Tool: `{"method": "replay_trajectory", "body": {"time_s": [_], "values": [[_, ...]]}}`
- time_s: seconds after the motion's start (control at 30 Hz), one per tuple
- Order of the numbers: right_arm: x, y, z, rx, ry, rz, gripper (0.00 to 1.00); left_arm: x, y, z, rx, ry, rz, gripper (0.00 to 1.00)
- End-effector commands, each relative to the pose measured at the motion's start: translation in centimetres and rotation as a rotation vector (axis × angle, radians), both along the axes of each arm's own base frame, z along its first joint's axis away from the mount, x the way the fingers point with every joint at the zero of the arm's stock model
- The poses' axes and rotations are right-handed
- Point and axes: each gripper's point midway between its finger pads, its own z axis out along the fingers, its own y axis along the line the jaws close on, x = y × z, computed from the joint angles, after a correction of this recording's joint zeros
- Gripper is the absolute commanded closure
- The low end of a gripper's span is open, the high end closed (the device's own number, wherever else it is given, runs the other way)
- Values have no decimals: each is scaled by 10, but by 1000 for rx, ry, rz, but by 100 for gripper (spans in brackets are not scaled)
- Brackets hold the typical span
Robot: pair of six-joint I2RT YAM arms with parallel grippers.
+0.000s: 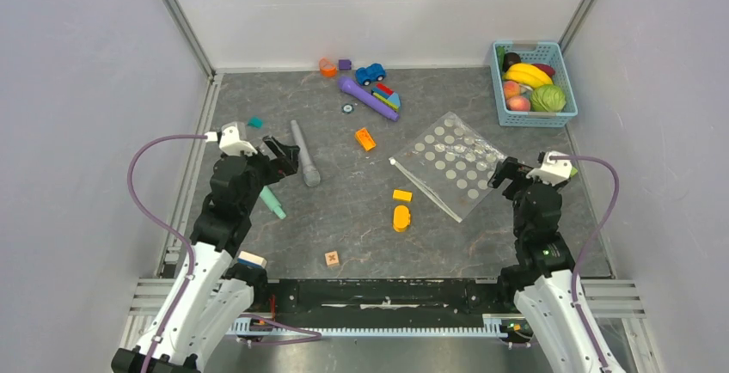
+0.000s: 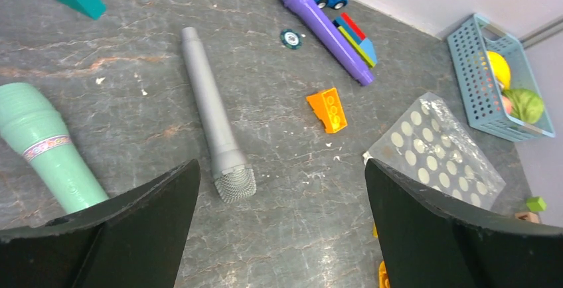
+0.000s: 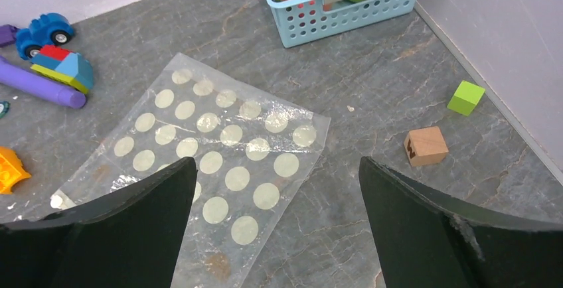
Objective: Place the food in the zip-top bag and seal the zipper
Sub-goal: Pick up the zipper food storage bag at the center of the board.
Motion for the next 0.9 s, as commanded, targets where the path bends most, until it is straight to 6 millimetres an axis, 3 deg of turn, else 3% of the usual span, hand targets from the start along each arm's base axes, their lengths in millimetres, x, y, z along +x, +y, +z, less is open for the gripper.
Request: {"method": "replay_trajectory", "body": {"time_s": [0.0, 0.37, 0.47, 0.63, 0.87], "values": [[2, 2, 22, -5, -101, 20, 2, 0, -12, 17, 5, -84, -77, 0], [-4, 14, 39, 5, -150, 97, 2, 1, -18, 16, -4, -77, -108, 0], [0, 30, 43, -5, -114, 192, 2, 3, -21, 11, -19, -67, -115, 0], [6, 75, 41, -10, -67, 453, 2, 6, -29, 3, -27, -28, -150, 0], [5, 125, 8, 49, 107, 748, 2, 5, -39, -6, -32, -3, -207, 0]]}}
